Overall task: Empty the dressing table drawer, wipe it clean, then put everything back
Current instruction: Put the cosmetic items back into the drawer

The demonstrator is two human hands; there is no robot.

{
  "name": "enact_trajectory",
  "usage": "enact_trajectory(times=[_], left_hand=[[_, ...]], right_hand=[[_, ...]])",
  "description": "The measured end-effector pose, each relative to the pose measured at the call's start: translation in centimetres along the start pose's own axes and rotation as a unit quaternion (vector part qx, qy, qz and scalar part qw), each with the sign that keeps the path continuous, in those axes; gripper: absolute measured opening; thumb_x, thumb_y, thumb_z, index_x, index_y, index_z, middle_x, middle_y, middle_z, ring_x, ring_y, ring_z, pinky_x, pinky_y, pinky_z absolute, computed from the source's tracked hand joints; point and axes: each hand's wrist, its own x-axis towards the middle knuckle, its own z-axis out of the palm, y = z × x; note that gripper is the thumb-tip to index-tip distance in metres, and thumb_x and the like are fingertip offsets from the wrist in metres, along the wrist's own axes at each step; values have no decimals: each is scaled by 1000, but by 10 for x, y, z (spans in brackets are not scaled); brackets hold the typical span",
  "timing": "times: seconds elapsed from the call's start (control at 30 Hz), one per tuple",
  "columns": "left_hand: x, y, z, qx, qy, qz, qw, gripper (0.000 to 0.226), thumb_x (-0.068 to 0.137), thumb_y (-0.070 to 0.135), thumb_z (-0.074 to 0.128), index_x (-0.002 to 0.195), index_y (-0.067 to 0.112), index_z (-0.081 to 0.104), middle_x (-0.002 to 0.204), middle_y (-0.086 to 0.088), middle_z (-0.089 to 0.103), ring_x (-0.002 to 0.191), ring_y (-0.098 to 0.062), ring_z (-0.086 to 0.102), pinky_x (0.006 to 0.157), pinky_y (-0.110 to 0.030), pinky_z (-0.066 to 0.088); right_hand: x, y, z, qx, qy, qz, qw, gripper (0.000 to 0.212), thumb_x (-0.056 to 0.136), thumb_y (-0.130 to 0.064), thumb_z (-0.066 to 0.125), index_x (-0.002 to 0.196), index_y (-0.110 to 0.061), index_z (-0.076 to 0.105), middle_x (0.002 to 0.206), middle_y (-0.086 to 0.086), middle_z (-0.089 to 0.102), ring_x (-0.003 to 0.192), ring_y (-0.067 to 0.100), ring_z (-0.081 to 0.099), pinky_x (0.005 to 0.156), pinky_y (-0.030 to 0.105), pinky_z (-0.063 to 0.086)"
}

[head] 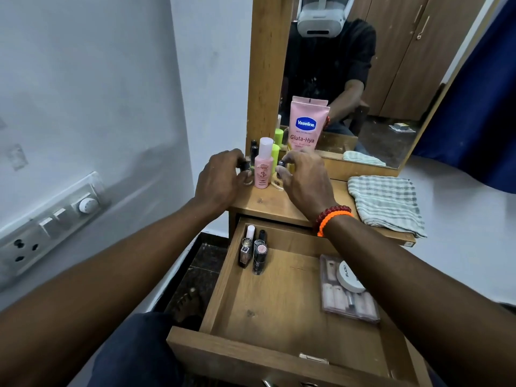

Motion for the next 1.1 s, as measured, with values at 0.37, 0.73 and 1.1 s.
enact_trajectory(times=[0.37, 0.73, 1.1], left_hand=[[-83, 15, -68, -51, -97, 19, 994, 10, 85, 28, 77, 92, 28, 70, 89, 19, 69, 76, -1, 64, 67, -24, 53], [-137, 17, -42, -3, -268, 5, 963, 10, 78, 8, 75, 85, 15, 74, 81, 4, 70, 71, -7, 67, 70, -32, 56], [-133, 4, -19, 50, -247, 13, 968, 13, 76, 17, 77, 86, 24, 71, 92, 5, 50, 79, -14, 56, 65, -25, 43]], right_hand=[[-61, -11, -44, 103, -41, 51, 993, 5, 86, -20, 74, 87, -17, 71, 79, -4, 69, 75, 13, 66, 69, 39, 61], [-140, -25, -30, 122, -149, 90, 977, 5, 84, -18, 72, 79, -20, 71, 68, -5, 71, 66, 7, 67, 63, 29, 59], [-149, -14, 9, 126, -193, 89, 969, 5, 86, -17, 71, 81, -14, 72, 72, -2, 72, 71, 8, 69, 67, 45, 62]])
